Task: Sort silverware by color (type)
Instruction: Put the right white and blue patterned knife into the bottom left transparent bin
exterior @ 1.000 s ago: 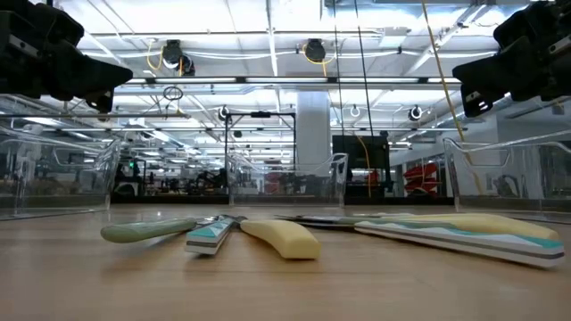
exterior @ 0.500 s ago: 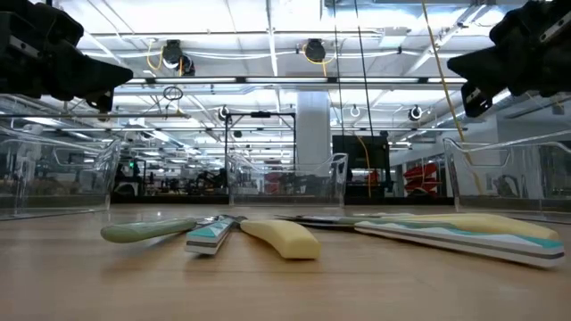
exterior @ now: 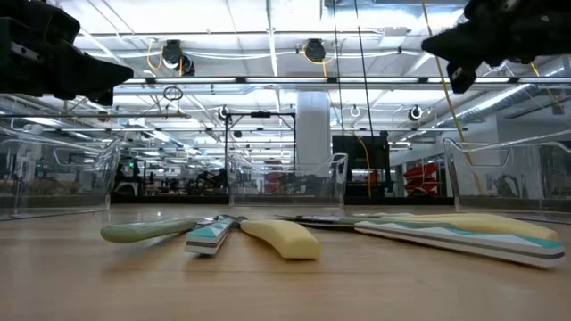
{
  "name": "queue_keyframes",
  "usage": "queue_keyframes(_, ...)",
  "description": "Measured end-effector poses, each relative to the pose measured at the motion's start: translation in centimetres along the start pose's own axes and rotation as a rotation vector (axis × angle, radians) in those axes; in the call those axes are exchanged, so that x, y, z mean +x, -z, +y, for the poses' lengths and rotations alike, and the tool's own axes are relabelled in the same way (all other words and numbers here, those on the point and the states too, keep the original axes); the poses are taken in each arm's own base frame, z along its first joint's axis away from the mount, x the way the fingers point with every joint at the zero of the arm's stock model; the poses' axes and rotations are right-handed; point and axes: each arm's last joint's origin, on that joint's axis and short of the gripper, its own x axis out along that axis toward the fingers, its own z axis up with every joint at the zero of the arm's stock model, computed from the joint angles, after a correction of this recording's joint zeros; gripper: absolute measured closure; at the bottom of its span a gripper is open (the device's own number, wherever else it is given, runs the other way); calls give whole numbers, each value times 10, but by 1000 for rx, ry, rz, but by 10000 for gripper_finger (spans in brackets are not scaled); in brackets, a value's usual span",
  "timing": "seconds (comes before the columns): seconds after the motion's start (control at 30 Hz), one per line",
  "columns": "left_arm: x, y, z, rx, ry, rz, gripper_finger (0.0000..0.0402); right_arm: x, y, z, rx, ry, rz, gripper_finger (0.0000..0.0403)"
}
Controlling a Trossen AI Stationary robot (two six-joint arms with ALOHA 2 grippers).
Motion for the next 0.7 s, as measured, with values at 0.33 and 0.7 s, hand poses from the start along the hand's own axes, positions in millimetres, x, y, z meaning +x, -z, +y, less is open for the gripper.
queue_keyframes(0.33,0,0,0,11,1,-2,396,47,-28,34,-84,-86,149,402)
queue_keyframes(0.7,0,-1,0,8,1,-11,396,77,-28,45,-124,-60,335,403)
